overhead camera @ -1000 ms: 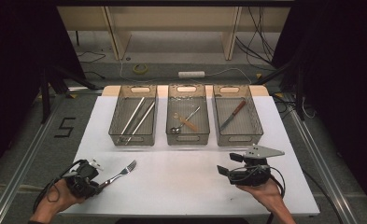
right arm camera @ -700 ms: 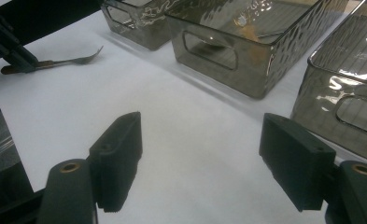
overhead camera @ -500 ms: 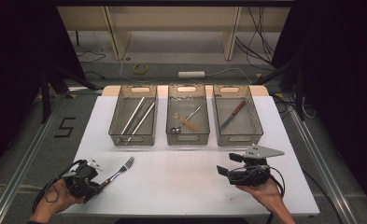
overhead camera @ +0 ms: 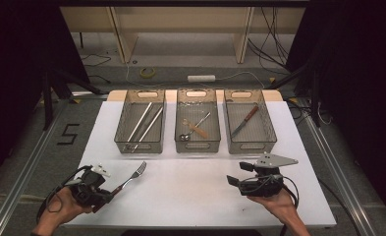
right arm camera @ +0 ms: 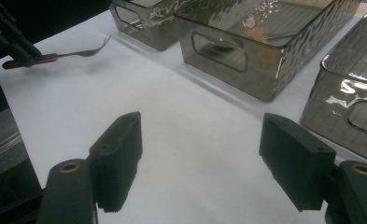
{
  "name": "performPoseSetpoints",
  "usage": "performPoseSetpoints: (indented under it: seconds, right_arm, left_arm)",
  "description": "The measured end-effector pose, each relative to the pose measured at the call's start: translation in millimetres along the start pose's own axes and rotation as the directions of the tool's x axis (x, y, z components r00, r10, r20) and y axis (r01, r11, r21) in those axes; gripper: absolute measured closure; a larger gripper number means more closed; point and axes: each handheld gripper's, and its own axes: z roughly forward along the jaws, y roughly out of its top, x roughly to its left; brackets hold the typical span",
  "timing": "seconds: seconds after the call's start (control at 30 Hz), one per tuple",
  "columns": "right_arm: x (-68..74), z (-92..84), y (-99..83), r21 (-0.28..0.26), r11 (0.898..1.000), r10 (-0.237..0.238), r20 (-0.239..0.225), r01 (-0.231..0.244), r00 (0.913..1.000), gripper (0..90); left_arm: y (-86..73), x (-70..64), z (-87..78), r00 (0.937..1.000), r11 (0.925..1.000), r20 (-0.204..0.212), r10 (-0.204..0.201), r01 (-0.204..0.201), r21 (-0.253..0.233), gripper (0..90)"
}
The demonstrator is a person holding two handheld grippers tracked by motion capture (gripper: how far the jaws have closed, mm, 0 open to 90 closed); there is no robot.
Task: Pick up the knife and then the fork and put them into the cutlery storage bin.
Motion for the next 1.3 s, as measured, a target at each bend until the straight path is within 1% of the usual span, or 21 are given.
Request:
performPoseSetpoints:
  seconds: [0.1,0.13,0.2,0.3,0.43,0.5,0.57,0.6,0.67,0.7,0.8,0.87,0.9,0.97,1.03,1.1,1.13,1.17,1.2,1.23,1.3]
  right_arm:
    - [3.3,0.7,0.9,0.002,1.0,-0.01,-0.008,0.01,0.9999,30.9]
    - [4.5,1.2,1.2,0.002,1.0,-0.016,-0.011,0.016,0.9998,30.9]
    - [7.7,1.9,1.9,0.003,1.0,-0.03,-0.017,0.03,0.9994,30.8]
    - [13.4,3.4,2.9,0.005,0.999,-0.052,-0.029,0.052,0.9982,30.1]
    - [22.8,6.3,4.2,0.008,0.996,-0.089,-0.052,0.089,0.9947,29.0]
    - [28.7,8.7,4.7,0.017,0.993,-0.114,-0.061,0.115,0.9916,28.3]
    - [34.5,11.3,5.2,0.021,0.99,-0.139,-0.074,0.141,0.9874,28.2]
    - [37.6,12.7,5.5,0.024,0.988,-0.151,-0.081,0.153,0.9853,28.2]
    - [43.7,15.5,5.9,0.03,0.983,-0.179,-0.09,0.182,0.9798,28.2]
    - [46.6,16.8,6.2,0.031,0.979,-0.196,-0.092,0.199,0.9764,28.2]
    - [55.5,19.4,7.0,0.028,0.971,-0.233,-0.114,0.238,0.9658,28.3]
    - [61.5,21.2,7.4,0.028,0.964,-0.261,-0.127,0.266,0.957,28.3]
    - [64.4,22.4,7.8,0.028,0.959,-0.275,-0.133,0.281,0.9523,28.3]
    - [70.2,25.3,8.2,0.024,0.951,-0.301,-0.138,0.307,0.9437,28.5]
    - [75.8,27.7,8.4,0.03,0.939,-0.335,-0.136,0.342,0.9321,28.6]
    - [81.2,30.3,7.9,0.038,0.925,-0.369,-0.137,0.378,0.9191,28.8]
    - [83.4,32.0,7.7,0.04,0.917,-0.39,-0.13,0.398,0.9116,29.0]
    - [85.3,34.1,7.6,0.042,0.911,-0.402,-0.137,0.411,0.9053,29.1]
    - [87.4,36.2,7.6,0.045,0.906,-0.413,-0.131,0.422,0.9013,29.5]
    - [89.7,38.5,7.4,0.045,0.898,-0.431,-0.124,0.438,0.894,29.7]
    - [94.1,43.7,7.6,0.06,0.881,-0.459,-0.132,0.469,0.8787,29.9]
  left_arm:
    - [8.2,-9.3,-1.6,0.9996,0.9997,0.025,0.011,-0.01,-0.022,76.0]
    - [11.7,-12.4,-1.8,0.9992,0.9995,0.034,0.023,-0.022,-0.024,75.9]
    - [19.5,-19.8,-0.8,0.9982,0.9988,0.049,0.033,-0.031,-0.037,75.9]
    - [32.9,-29.7,2.5,0.9952,0.9974,0.074,0.064,-0.061,-0.038,75.9]
    - [52.0,-42.2,8.4,0.9876,0.9931,0.107,0.115,-0.112,-0.035,75.9]
    - [61.9,-47.8,10.4,0.9833,0.9907,0.122,0.135,-0.132,-0.034,75.9]
    - [72.6,-54.9,12.4,0.9793,0.9876,0.128,0.156,-0.153,-0.037,75.9]
    - [78.1,-58.1,13.1,0.9756,0.9843,0.131,0.176,-0.173,-0.033,75.9]
    - [89.0,-65.2,14.7,0.9693,0.9801,0.145,0.199,-0.196,-0.034,75.9]
    - [94.1,-68.7,15.4,0.9661,0.9786,0.156,0.206,-0.203,-0.035,75.9]
    - [108.1,-78.4,18.7,0.9556,0.9705,0.17,0.241,-0.239,-0.032,75.9]
    - [115.7,-83.1,20.5,0.9515,0.9682,0.179,0.25,-0.248,-0.033,75.9]
    - [119.1,-85.0,21.4,0.9474,0.9656,0.189,0.259,-0.259,-0.026,75.9]
    - [124.2,-89.8,24.7,0.943,0.9637,0.201,0.265,-0.266,-0.025,75.9]
    - [128.0,-94.7,28.7,0.9365,0.9591,0.213,0.279,-0.283,-0.011,75.9]
    - [131.0,-99.1,31.7,0.9331,0.9573,0.223,0.282,-0.289,-0.001,75.9]
    - [132.5,-101.1,32.7,0.9306,0.9545,0.223,0.29,-0.298,0.004,75.9]
    - [134.1,-102.8,33.5,0.9284,0.953,0.228,0.294,-0.303,0.006,75.9]
    - [135.7,-104.6,34.1,0.9248,0.9505,0.235,0.299,-0.311,0.011,75.9]
    - [136.9,-106.6,34.8,0.9228,0.9486,0.235,0.305,-0.316,0.009,75.9]
    - [138.9,-109.8,35.5,0.9177,0.9455,0.247,0.311,-0.325,0.017,75.9]
